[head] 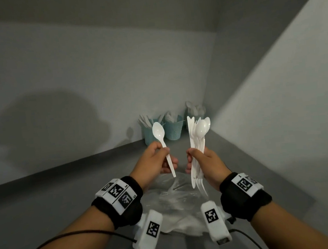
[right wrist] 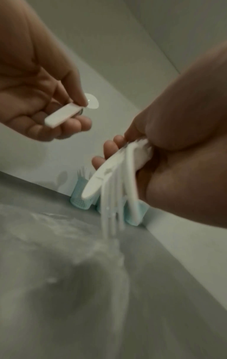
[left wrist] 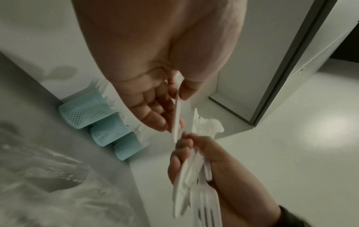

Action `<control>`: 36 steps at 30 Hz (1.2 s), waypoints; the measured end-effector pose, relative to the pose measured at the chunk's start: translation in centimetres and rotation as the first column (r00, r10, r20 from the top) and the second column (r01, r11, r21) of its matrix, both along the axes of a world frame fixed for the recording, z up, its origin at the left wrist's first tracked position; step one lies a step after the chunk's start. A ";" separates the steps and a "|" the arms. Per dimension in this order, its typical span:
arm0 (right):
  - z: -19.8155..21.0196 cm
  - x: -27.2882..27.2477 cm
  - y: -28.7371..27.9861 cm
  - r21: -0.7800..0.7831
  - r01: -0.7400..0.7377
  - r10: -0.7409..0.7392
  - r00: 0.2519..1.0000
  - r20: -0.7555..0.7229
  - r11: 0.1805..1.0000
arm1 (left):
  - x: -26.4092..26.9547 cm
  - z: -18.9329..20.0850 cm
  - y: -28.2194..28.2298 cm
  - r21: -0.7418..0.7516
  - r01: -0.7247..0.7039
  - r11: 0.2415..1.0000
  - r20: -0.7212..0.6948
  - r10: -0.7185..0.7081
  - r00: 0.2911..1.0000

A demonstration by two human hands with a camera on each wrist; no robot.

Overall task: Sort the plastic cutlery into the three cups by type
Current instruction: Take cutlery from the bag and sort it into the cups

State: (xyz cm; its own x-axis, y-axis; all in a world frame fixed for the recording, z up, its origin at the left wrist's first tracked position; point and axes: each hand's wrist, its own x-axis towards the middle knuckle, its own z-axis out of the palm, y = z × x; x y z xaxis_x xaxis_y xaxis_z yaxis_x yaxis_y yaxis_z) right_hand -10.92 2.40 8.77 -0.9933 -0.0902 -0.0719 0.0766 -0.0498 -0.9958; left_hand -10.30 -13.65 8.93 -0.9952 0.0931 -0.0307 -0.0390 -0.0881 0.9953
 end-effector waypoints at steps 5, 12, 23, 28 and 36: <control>0.2 0.4 2.7 -0.066 -0.067 0.067 0.998 0.007 0.996 | -1.0 1.1 2.0 0.026 0.071 0.997 -0.040 -0.070 0.997; 0.7 -2.0 6.8 -0.086 -0.116 0.104 0.986 -0.129 0.990 | -4.0 1.6 7.7 0.039 0.153 0.988 -0.046 -0.151 0.988; -0.1 -9.9 13.0 -0.023 -0.125 0.121 0.984 -0.132 0.992 | -12.0 0.7 14.6 0.020 -0.012 1.000 0.001 0.012 1.000; -1.1 -13.5 14.9 -0.032 -0.117 0.114 0.989 -0.095 0.993 | -15.5 -0.2 15.9 -0.006 -0.060 0.998 0.068 0.061 0.996; -2.3 -20.5 17.7 -0.079 -0.063 0.062 0.998 -0.005 0.995 | -26.2 1.9 16.1 -0.130 -0.344 0.930 -0.140 0.326 0.935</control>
State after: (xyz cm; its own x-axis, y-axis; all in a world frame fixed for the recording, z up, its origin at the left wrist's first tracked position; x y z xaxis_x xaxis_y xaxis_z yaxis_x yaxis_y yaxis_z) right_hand -31.38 20.08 6.48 -0.9858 -0.1573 -0.0591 0.0791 -0.1237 -0.9892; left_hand -36.48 2.46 10.83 -0.9652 -0.2429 0.0973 0.0815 0.0741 0.9939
